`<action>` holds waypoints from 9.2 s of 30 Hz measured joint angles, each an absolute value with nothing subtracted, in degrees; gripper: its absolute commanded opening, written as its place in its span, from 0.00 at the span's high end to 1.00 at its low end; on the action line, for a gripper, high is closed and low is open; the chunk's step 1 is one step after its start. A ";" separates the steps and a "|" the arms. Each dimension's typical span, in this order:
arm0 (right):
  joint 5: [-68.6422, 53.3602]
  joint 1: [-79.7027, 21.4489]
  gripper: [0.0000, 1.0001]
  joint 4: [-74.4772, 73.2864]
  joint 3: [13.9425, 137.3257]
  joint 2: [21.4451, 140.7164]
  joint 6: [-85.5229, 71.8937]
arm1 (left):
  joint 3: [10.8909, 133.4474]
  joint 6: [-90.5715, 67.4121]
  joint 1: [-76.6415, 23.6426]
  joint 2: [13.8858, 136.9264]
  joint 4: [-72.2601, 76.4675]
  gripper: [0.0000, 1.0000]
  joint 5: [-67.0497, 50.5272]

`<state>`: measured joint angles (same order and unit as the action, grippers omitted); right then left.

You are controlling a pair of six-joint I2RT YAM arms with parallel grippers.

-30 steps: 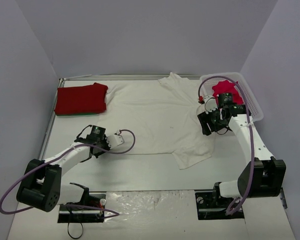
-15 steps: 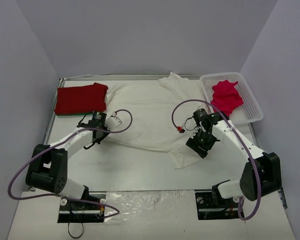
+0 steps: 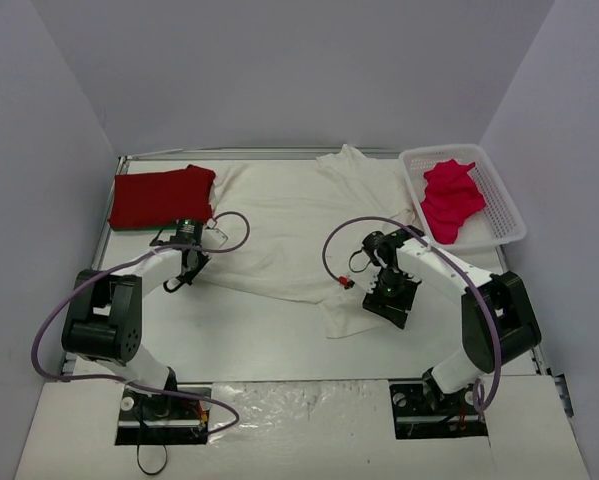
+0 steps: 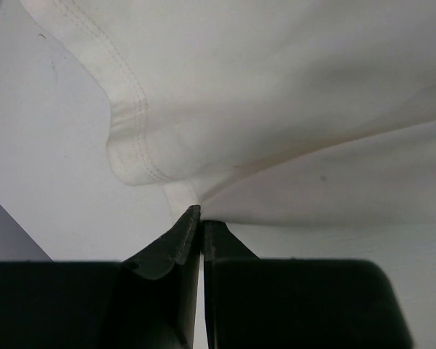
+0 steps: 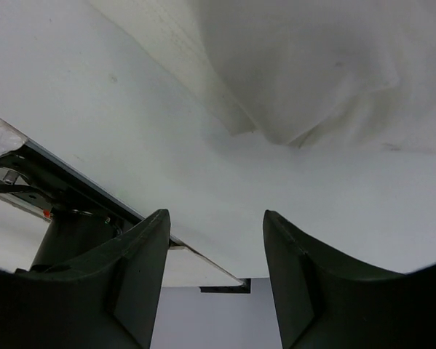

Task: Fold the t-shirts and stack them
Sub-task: Grap the side of the flattened tshirt closest away from the robot with both arms, then fold the flattened tshirt in 1/3 of the way

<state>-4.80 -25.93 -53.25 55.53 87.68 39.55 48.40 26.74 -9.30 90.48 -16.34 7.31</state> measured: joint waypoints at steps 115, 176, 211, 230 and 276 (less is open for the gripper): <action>-6.44 -16.49 1.00 -57.54 88.31 95.66 35.97 | 54.17 34.09 -13.08 74.15 -33.76 0.98 5.04; -6.70 -11.60 0.52 -49.69 70.08 92.51 34.33 | 43.13 37.69 -12.25 77.58 -22.02 0.44 9.85; -4.93 -11.60 0.53 -47.64 64.51 96.38 33.04 | 41.23 38.37 -11.11 86.59 -12.40 0.98 8.16; -3.36 -11.31 0.96 -42.24 62.22 102.24 33.36 | 41.25 36.80 -11.11 86.13 -12.97 0.98 7.57; -4.32 -4.80 1.00 -47.09 60.07 92.71 37.17 | 37.58 39.97 -11.14 75.75 -16.32 0.48 -1.52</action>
<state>-4.32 -4.80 -47.09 60.07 92.71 37.17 37.58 39.97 -11.14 75.75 -16.32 -1.52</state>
